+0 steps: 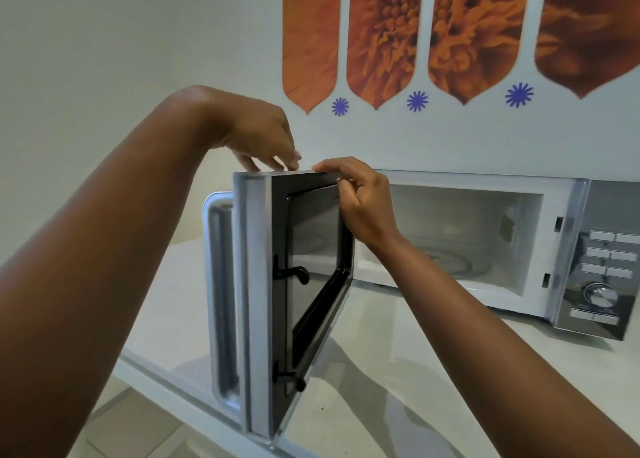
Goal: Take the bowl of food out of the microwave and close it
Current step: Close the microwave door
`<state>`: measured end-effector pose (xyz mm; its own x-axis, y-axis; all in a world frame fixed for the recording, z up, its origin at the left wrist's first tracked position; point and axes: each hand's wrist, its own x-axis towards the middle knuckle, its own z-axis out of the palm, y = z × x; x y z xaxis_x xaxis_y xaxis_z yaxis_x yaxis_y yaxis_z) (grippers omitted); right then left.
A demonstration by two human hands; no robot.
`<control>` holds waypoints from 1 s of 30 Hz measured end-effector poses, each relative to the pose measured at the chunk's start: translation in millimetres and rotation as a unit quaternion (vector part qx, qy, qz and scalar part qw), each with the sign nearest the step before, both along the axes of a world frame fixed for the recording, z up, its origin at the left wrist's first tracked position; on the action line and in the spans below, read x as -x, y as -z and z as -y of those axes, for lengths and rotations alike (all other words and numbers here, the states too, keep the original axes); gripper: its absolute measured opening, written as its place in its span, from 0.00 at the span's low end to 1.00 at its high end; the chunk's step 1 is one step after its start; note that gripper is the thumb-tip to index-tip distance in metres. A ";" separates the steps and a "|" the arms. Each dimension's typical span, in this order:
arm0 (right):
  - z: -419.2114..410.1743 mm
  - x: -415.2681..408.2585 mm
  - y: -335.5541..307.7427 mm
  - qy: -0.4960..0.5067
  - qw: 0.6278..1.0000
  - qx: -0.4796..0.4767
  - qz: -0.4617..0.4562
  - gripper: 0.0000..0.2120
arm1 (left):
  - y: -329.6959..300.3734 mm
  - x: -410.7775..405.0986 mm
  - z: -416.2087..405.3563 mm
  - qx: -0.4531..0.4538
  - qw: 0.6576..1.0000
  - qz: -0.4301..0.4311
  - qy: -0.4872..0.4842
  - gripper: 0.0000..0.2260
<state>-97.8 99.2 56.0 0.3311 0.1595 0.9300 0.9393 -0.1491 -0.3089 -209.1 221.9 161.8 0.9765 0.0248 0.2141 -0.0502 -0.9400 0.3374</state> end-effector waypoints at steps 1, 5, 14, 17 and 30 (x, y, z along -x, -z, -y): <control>6.3 0.1 -1.5 -0.005 1.000 -0.004 -0.008 0.18 | 0.6 -2.6 1.4 0.009 1.000 0.013 0.022 0.13; 40.3 -0.9 -7.8 -0.025 0.997 -0.012 -0.068 0.19 | 5.5 -13.8 14.2 0.055 0.992 0.040 0.106 0.12; 146.6 3.0 -26.7 -0.023 0.971 0.144 -0.187 0.19 | 20.3 -48.8 85.2 -0.003 0.966 0.157 0.203 0.12; 173.3 8.9 -35.9 -0.020 0.951 0.183 -0.248 0.25 | 26.6 -60.3 102.2 -0.011 0.958 0.177 0.226 0.12; 248.4 18.1 -76.7 0.198 0.890 0.292 -0.287 0.13 | 53.1 -123.2 171.5 0.018 0.930 0.245 0.274 0.12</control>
